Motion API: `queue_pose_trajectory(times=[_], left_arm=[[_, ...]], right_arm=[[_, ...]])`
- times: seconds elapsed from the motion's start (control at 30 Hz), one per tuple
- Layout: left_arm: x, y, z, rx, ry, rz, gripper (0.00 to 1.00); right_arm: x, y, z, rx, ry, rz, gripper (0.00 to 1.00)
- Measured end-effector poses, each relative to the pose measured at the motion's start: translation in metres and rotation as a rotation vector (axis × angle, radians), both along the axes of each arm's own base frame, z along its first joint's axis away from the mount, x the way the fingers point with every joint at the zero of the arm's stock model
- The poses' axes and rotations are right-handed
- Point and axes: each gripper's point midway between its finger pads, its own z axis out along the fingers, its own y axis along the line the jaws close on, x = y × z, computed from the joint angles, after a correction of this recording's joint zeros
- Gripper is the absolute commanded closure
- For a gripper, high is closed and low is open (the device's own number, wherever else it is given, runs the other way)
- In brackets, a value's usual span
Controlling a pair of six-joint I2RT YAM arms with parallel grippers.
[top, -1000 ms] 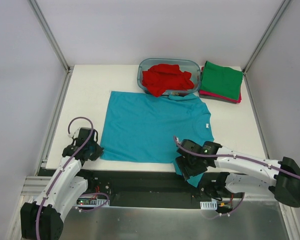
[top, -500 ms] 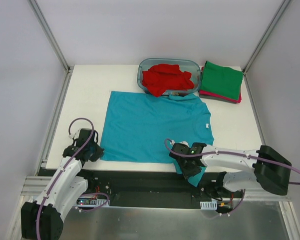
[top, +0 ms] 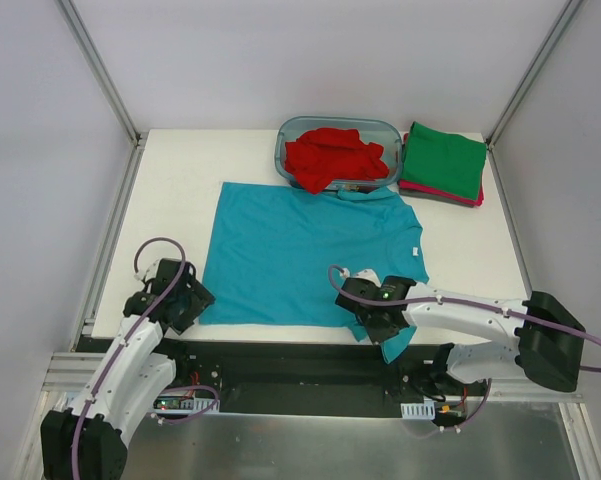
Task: Fold and stack the t-shirts
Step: Grap the side of the flattened tshirt closest away from the robot with both arms
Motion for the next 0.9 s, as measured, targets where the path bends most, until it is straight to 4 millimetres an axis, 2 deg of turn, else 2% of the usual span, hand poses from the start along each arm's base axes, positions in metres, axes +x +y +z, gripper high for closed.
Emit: queue_pose_trajectory(times=[0.13, 0.23, 0.33, 0.5, 0.57, 0.63, 0.67, 0.9], left_arm=[[-0.006, 0.001, 0.001, -0.006, 0.011, 0.022, 0.41], [-0.009, -0.001, 0.001, -0.023, 0.022, 0.042, 0.52], [-0.013, -0.004, -0.002, -0.047, 0.039, 0.056, 0.58], [-0.018, -0.005, -0.007, -0.064, 0.05, 0.078, 0.58], [-0.019, -0.005, -0.007, -0.066, 0.054, 0.083, 0.73], [-0.019, -0.005, -0.009, -0.067, 0.064, 0.088, 0.95], [-0.02, -0.005, -0.01, -0.068, 0.071, 0.091, 1.0], [-0.019, -0.007, -0.009, -0.076, 0.056, 0.078, 1.0]], right_arm=[[0.009, 0.004, 0.012, 0.011, -0.015, 0.011, 1.0], [0.014, 0.0, 0.016, 0.004, -0.017, 0.009, 0.99], [0.018, -0.005, 0.019, -0.01, -0.013, 0.01, 1.0], [0.021, -0.009, 0.022, -0.02, -0.011, 0.021, 1.0], [0.022, -0.009, 0.023, -0.021, -0.011, 0.024, 1.0], [0.023, -0.01, 0.023, -0.023, -0.013, 0.027, 0.99], [0.024, -0.01, 0.023, -0.024, -0.013, 0.026, 1.0], [0.027, -0.013, 0.024, -0.032, -0.016, 0.024, 1.0]])
